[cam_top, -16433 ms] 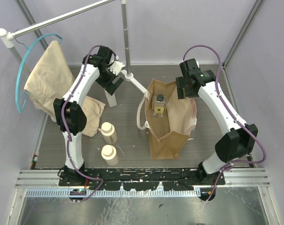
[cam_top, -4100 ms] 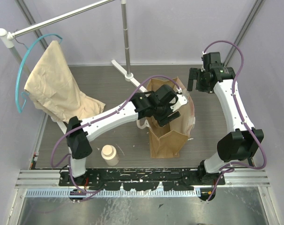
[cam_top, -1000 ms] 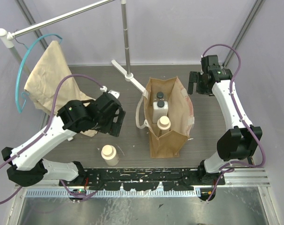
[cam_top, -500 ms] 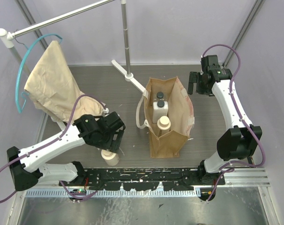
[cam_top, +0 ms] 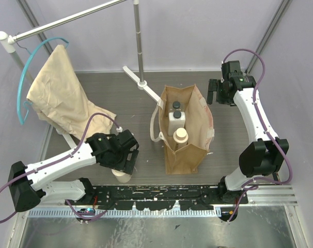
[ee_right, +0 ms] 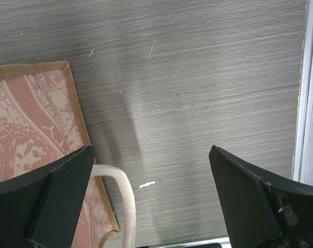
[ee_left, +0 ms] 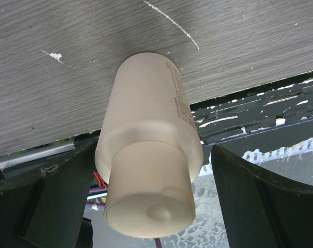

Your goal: Place the personal care products into the canvas bag

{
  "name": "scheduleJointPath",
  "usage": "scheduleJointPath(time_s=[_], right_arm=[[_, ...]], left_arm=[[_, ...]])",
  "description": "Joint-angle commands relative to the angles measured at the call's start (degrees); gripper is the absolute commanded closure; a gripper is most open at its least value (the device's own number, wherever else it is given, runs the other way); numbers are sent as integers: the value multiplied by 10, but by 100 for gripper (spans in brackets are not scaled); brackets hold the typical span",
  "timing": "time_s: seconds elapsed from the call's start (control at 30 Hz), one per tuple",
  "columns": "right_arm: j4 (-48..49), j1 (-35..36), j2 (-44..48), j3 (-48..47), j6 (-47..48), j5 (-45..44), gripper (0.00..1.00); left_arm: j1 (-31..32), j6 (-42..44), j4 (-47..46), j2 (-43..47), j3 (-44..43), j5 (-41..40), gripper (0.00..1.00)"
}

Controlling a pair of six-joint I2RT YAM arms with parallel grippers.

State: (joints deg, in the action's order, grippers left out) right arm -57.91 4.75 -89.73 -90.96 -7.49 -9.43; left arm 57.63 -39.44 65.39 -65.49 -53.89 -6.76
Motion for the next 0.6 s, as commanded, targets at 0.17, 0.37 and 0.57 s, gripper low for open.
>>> scheduleJointPath(time_s=[0.17,0.37,0.57], right_arm=[[4,0,23,-16,-1,-8,0],[4,0,26,-12,0,-8,0],[6,0,29,-7,1,-8,0]], left_arm=[[-1,-24,0,-1,19,-8,1],[-1,-20,1,-7,17,-4,22],[-1,-19,1,-10,17,-1,48]])
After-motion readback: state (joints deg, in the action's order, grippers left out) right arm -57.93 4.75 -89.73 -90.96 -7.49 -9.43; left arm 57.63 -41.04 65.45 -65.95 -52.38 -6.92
